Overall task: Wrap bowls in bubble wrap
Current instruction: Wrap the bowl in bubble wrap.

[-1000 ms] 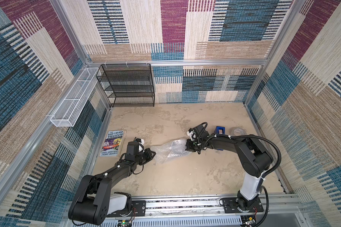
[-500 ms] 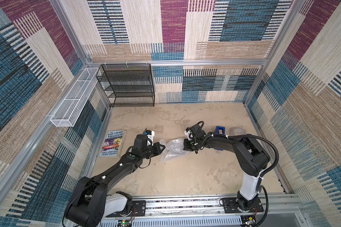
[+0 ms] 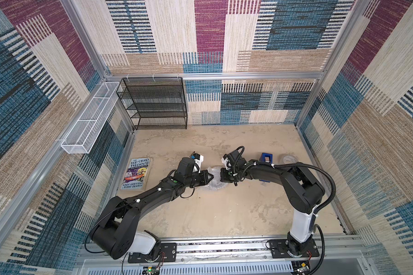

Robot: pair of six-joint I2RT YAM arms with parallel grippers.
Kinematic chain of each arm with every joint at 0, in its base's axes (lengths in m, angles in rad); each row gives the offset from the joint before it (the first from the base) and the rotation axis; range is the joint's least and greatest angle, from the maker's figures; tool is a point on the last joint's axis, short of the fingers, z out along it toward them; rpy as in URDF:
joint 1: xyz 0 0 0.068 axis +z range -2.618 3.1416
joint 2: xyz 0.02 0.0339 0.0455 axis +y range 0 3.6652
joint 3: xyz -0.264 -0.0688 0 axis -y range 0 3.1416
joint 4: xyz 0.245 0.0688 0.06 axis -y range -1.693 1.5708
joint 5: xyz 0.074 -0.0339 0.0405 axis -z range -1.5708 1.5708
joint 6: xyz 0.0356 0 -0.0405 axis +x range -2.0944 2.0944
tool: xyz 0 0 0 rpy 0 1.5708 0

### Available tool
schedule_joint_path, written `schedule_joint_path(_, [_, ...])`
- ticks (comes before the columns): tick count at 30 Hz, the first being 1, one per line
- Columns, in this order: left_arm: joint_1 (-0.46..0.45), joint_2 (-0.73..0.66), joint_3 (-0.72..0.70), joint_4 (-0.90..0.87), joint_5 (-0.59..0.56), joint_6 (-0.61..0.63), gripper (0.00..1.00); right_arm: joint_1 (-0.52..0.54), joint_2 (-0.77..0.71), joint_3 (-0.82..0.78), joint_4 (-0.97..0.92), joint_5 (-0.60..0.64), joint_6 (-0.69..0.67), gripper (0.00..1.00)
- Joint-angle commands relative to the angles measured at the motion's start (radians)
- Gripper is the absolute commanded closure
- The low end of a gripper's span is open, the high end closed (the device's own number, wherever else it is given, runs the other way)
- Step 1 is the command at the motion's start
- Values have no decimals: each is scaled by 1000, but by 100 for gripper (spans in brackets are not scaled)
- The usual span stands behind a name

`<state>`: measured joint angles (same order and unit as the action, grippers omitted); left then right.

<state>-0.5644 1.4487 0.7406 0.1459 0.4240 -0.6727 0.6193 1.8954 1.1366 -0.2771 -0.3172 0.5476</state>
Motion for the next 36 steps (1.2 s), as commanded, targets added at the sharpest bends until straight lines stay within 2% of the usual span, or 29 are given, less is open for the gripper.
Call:
schedule_joint_path(1, [-22,48,28,88,38,9,100,8,2,-3,-40,36,-4,100])
schedule_joint_path(6, [-53,134,67,126,57,-4,100,13,-2,-12,-22,15,-9,100])
schedule_joint_path(12, [-66,244,87,199,88,-44,100,19,-10,-39,28,-67,-4,100])
schedule_joint_path(20, [-66,360,143,252,187,-85,100,29,-7,-70,93,-186,9,100])
schedule_joint_path(29, [-68,365,253,-104,122,33,99,29,-13,-71,118,-210,26,100])
schedule_joint_path(30, [-68,357,259,-138,109,46,93,29,-13,-71,119,-210,26,100])
schedule_joint_path(33, [-69,337,280,-231,62,86,67,30,-12,-70,125,-212,29,100])
schedule_joint_path(35, [-69,343,309,-306,38,113,58,29,-12,-68,123,-215,29,100])
schedule_joint_path(36, [-69,350,324,-340,27,124,57,29,-10,-67,122,-216,28,100])
